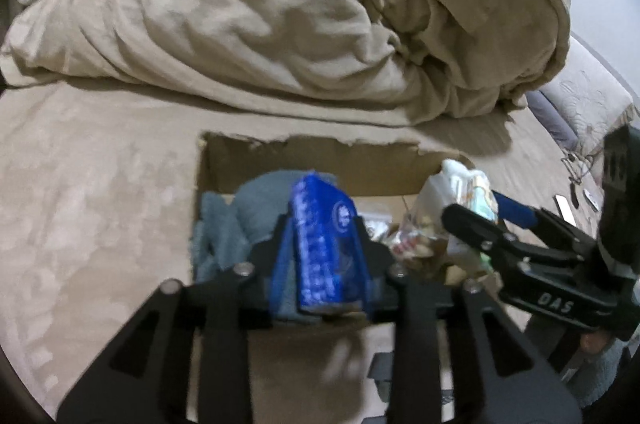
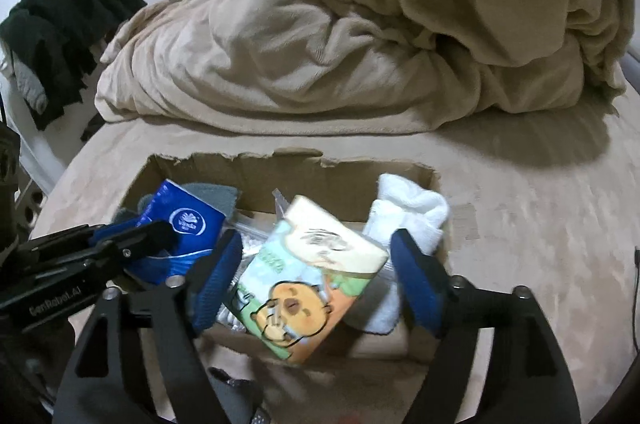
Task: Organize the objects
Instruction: 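Lower both tissue packs into the box and open both tools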
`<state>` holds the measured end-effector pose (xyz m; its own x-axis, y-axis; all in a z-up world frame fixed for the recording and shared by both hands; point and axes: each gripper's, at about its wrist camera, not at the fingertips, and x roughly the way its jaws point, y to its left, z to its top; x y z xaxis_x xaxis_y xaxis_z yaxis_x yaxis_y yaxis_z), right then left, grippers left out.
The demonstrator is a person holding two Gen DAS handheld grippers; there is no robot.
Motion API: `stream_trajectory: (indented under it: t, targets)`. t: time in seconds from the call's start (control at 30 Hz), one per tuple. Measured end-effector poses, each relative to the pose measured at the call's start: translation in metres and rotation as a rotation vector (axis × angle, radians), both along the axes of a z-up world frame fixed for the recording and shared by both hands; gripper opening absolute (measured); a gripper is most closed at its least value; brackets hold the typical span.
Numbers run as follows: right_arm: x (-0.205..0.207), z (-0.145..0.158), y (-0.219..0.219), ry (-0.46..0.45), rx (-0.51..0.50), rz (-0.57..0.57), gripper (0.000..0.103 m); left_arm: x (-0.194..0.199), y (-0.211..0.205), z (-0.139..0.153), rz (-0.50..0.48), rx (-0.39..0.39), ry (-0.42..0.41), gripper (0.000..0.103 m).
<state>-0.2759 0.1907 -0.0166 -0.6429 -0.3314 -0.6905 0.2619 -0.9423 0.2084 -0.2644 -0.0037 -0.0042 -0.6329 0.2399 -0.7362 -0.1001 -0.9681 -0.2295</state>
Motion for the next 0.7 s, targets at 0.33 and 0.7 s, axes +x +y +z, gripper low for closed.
stream_trajectory:
  t: [0.33, 0.7]
  targets:
    - [0.041, 0.036, 0.015, 0.059, -0.003, -0.027, 0.085, 0.057, -0.002, 0.046, 0.040, -0.014, 0.075, 0.071]
    - [0.112, 0.079, 0.023, 0.122, 0.003, -0.015, 0.085, 0.132, -0.009, 0.083, 0.093, -0.047, 0.135, 0.080]
